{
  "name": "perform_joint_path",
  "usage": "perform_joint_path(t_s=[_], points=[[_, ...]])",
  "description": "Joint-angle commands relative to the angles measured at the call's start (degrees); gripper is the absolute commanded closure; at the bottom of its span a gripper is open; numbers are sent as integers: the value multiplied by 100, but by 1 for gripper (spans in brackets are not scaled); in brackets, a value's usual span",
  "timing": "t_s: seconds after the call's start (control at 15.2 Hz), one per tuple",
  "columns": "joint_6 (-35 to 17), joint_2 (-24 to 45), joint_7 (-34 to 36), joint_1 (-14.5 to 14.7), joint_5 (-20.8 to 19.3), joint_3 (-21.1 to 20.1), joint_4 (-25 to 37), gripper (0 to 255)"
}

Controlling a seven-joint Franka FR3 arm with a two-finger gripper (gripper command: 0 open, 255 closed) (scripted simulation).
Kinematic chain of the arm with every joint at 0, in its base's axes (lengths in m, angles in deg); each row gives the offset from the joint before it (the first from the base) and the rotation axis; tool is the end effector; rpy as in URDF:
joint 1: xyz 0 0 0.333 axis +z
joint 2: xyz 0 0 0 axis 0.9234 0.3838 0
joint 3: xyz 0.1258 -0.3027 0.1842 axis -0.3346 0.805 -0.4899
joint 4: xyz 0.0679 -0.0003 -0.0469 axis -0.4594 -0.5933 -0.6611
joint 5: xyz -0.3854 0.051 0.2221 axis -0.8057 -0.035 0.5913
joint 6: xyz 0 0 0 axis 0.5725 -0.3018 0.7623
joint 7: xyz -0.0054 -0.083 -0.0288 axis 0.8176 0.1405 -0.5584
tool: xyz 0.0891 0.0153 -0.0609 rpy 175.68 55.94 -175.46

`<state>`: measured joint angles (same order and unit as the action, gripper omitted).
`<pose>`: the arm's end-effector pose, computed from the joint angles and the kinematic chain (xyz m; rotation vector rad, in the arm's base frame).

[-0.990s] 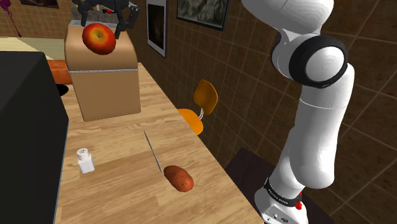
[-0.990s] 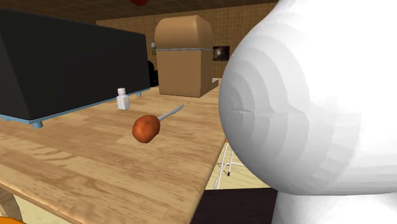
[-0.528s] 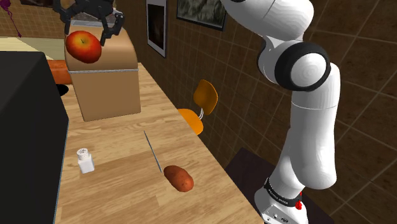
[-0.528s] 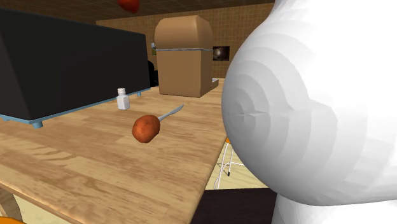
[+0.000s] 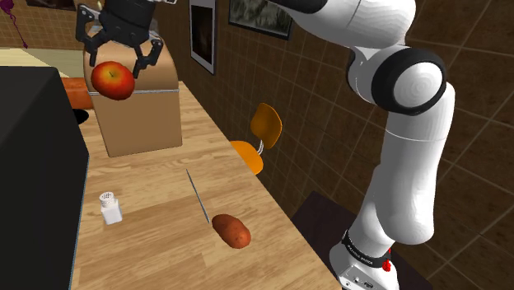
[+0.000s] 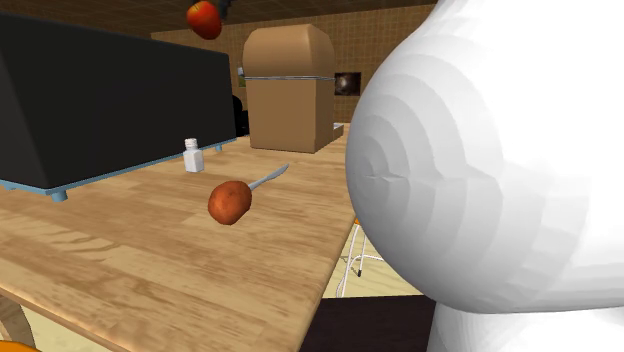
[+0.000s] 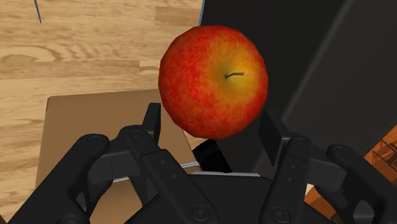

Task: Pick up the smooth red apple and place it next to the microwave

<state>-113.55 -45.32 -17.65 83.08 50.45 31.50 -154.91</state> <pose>0.6306 0.3611 0.7530 -2.7609 0.4842 -0.4386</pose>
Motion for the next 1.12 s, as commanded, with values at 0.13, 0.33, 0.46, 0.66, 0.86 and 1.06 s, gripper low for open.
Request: perform_joint_path(t_s=[0.13, 0.33, 0.46, 0.66, 0.86, 1.06], points=[[-405, -187, -29, -65, 71, 5, -581, 255], [-680, -281, -46, -97, 108, 9, -947, 255], [-856, -332, -57, -114, 128, 12, -1173, 255], [-1113, -393, -71, -136, 153, 15, -1488, 255], [-1362, -436, -82, -152, 171, 19, -1779, 255], [-1603, -465, -91, -164, 182, 22, -2048, 255]])
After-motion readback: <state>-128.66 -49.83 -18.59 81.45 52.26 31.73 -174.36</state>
